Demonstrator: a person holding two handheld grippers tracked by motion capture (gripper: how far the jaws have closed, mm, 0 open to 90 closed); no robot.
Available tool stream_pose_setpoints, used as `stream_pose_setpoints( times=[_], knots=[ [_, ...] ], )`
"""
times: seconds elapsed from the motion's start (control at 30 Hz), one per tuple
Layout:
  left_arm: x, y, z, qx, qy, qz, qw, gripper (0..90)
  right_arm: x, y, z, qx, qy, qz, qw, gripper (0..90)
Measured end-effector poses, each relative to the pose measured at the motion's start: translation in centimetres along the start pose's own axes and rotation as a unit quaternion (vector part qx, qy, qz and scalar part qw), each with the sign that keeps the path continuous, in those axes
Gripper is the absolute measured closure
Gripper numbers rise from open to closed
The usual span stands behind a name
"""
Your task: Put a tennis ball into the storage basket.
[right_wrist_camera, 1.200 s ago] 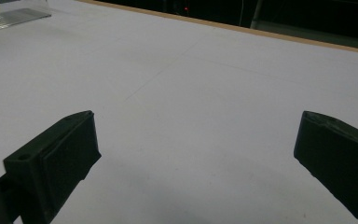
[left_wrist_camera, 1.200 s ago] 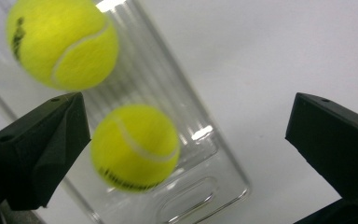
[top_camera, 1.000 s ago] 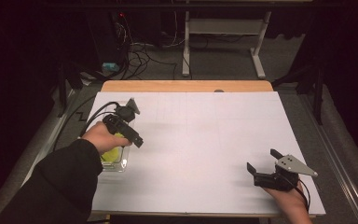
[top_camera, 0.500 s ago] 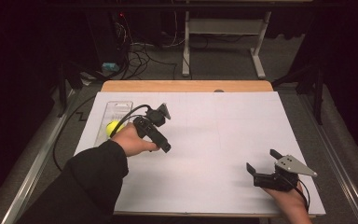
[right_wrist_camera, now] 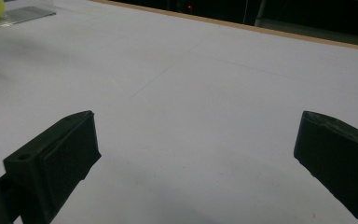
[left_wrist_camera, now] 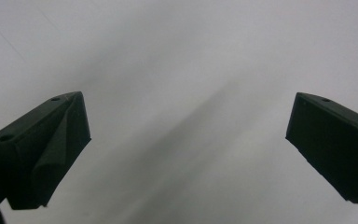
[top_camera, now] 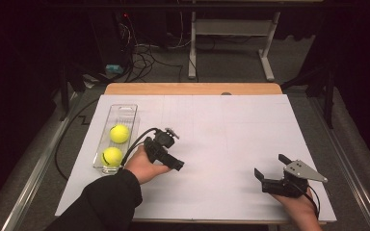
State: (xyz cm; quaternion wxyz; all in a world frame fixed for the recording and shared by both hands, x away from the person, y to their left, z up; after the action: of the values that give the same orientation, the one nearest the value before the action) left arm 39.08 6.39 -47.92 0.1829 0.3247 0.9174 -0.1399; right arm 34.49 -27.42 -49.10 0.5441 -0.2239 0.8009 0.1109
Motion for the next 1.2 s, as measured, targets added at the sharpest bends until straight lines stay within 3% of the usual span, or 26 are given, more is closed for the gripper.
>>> stream_pose_setpoints(
  times=[0.13,0.27,0.47,0.63,0.7,0.77,0.83,0.9,0.97,1.03,1.1,1.2],
  knots=[
    [1.0,0.0,0.5,0.005,-0.061,-0.021,0.9979,0.9,0.0,0.1,0.0,-0.001,0.000,-0.001,1.0000,0.0],
    [1.9,0.1,0.9,0.019,-0.119,-0.031,0.9923,1.3,0.0,0.2,0.1,-0.004,-0.001,0.000,1.0000,0.0],
    [3.5,0.7,1.3,0.021,-0.183,-0.021,0.9826,1.3,-0.3,0.9,0.4,-0.013,-0.005,0.000,0.9999,0.0],
    [4.2,0.5,1.0,0.024,-0.244,0.007,0.9694,0.9,-0.7,1.9,0.6,-0.019,-0.011,-0.003,0.9998,0.0],
    [4.4,0.4,0.8,0.011,-0.246,0.017,0.9691,1.0,-0.8,2.3,0.7,-0.022,-0.014,-0.003,0.9997,0.0],
    [4.5,0.1,0.5,0.021,-0.268,0.018,0.9630,1.0,-0.9,2.6,0.7,-0.021,-0.016,-0.004,0.9996,0.0],
    [4.5,-0.2,0.0,0.025,-0.284,0.036,0.9579,0.4,-1.0,2.9,0.6,-0.022,-0.019,-0.003,0.9996,0.0],
    [4.7,-0.4,-0.7,0.037,-0.306,0.046,0.9501,0.3,-1.1,3.0,0.3,-0.020,-0.023,0.005,0.9995,0.0],
    [4.8,-0.4,-1.1,0.045,-0.326,0.042,0.9434,0.3,-1.1,3.1,0.0,-0.021,-0.027,0.011,0.9994,0.0],
    [4.9,-0.3,-1.2,0.054,-0.326,0.034,0.9432,0.3,-1.2,3.2,-0.3,-0.018,-0.032,0.011,0.9993,0.0],
    [4.8,-0.2,-1.3,0.056,-0.332,0.029,0.9412,0.3,-1.3,3.3,-0.5,-0.018,-0.037,0.009,0.9991,0.0],
    [4.9,-0.5,-1.3,0.054,-0.334,0.034,0.9405,0.3,-1.4,3.2,-0.7,-0.019,-0.041,0.012,0.9989,0.0]
  ],
)
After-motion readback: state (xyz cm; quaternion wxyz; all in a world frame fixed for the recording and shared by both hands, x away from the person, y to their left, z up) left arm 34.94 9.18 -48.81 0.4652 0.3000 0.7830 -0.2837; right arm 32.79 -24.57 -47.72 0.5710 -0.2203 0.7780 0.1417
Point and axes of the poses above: each handheld gripper's, and its own axes: z roughly forward along the jaws, x roughly out of its underside, y roughly to its left, the point moved 7 cm from there along z, roughly forward along the jaws, and after that the axes turned 1 degree about -z, right-handed, at the moved point
